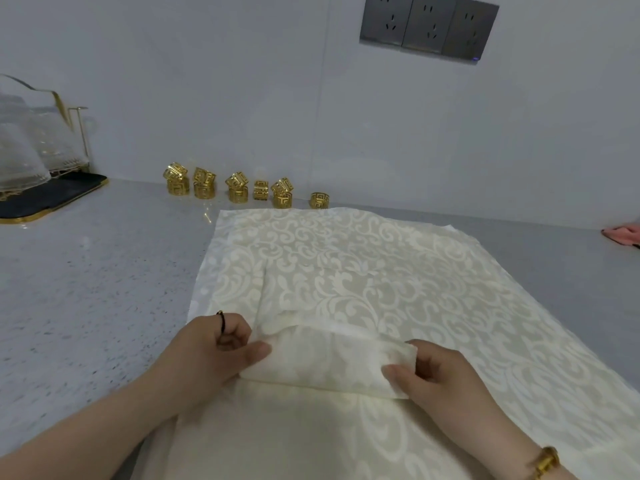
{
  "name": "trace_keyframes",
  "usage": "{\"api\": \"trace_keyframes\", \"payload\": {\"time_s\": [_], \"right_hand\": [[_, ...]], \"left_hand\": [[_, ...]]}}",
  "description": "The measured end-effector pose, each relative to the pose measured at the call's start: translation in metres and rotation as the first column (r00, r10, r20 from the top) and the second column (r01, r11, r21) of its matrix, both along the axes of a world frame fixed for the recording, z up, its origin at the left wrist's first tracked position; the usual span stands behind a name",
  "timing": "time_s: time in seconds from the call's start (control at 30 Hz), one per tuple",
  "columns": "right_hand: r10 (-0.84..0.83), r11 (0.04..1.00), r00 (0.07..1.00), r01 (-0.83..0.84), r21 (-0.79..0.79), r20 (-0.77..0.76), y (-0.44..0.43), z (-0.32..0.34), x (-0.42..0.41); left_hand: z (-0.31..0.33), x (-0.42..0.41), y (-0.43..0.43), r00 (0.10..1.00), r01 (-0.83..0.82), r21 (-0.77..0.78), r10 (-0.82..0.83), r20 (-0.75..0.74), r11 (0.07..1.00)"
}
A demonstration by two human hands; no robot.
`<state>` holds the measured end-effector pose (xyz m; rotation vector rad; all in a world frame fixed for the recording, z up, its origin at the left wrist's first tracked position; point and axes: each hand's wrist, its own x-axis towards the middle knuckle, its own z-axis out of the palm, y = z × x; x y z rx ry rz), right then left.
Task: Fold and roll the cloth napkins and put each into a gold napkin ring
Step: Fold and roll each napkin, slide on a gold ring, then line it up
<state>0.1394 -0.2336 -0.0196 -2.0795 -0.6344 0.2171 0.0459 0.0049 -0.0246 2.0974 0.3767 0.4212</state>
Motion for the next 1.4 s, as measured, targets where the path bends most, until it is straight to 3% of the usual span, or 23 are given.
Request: {"api": "trace_keyframes", "payload": {"time_s": [0.17, 0.4, 0.47, 0.57, 0.67, 0.77, 0.83, 0.9, 1.07, 1.17, 1.27, 1.33, 1.4], "right_hand": [[-0.037, 0.997, 0.999, 0.037, -0.065, -0.001, 0.020, 0.004, 0.014], [-0.077, 0.966, 0.971, 0.129, -0.225, 0.226, 0.026, -0.004, 0.014], [-0.044, 0.979, 0.976, 0.084, -0.184, 0.213, 0.023, -0.007, 0.012], [0.001, 0.987, 0.984, 0.027, -0.157, 0.178, 0.019, -0.006, 0.009], [0.041, 0.983, 0.965, 0.007, -0.183, 0.259, 0.019, -0.007, 0.010], [0.082, 0.964, 0.775, 0.098, -0.247, 0.627, 0.023, -0.010, 0.012], [0.115, 0.947, 0.607, 0.171, -0.271, 0.786, 0.027, -0.015, 0.012], [0.155, 0.936, 0.539, 0.188, -0.298, 0.828, 0.027, -0.015, 0.013], [0.220, 0.954, 0.680, 0.000, -0.301, 0.699, 0.017, -0.015, 0.018], [0.325, 0.908, 0.722, -0.058, -0.415, 0.611, 0.011, 0.001, 0.018], [0.440, 0.821, 0.827, -0.211, -0.531, 0.351, -0.006, 0.014, 0.022], [0.452, 0.800, 0.849, -0.249, -0.545, 0.275, -0.015, 0.011, 0.024], [0.399, 0.844, 0.868, -0.222, -0.489, 0.296, -0.015, 0.005, 0.024]], "left_hand": [[-0.005, -0.004, 0.000, 0.996, -0.087, 0.233, 0.085, 0.017, 0.969], [-0.004, -0.004, -0.002, 0.994, -0.082, 0.395, 0.106, -0.038, 0.915], [-0.004, -0.004, 0.000, 0.996, -0.082, 0.528, 0.091, 0.009, 0.845], [-0.008, -0.005, 0.002, 0.973, -0.078, 0.685, -0.094, 0.210, 0.725], [-0.005, -0.005, 0.000, 0.932, -0.019, 0.821, -0.288, 0.222, 0.571], [-0.008, -0.007, 0.000, 0.948, 0.072, 0.938, -0.316, 0.042, 0.340], [-0.011, -0.009, 0.000, 0.958, 0.127, 0.947, -0.282, -0.040, 0.296], [-0.008, -0.009, -0.001, 0.969, 0.162, 0.936, -0.228, -0.091, 0.313], [-0.005, -0.010, 0.006, 0.962, 0.268, 0.859, -0.172, -0.213, 0.437], [-0.004, -0.008, 0.009, 0.960, 0.278, 0.863, -0.140, -0.241, 0.422], [0.000, -0.004, 0.014, 0.949, 0.301, 0.863, -0.213, -0.232, 0.405], [0.001, 0.000, 0.018, 0.949, 0.258, 0.879, -0.275, -0.153, 0.401], [0.000, 0.006, 0.021, 0.932, 0.232, 0.897, -0.349, -0.095, 0.375]]}}
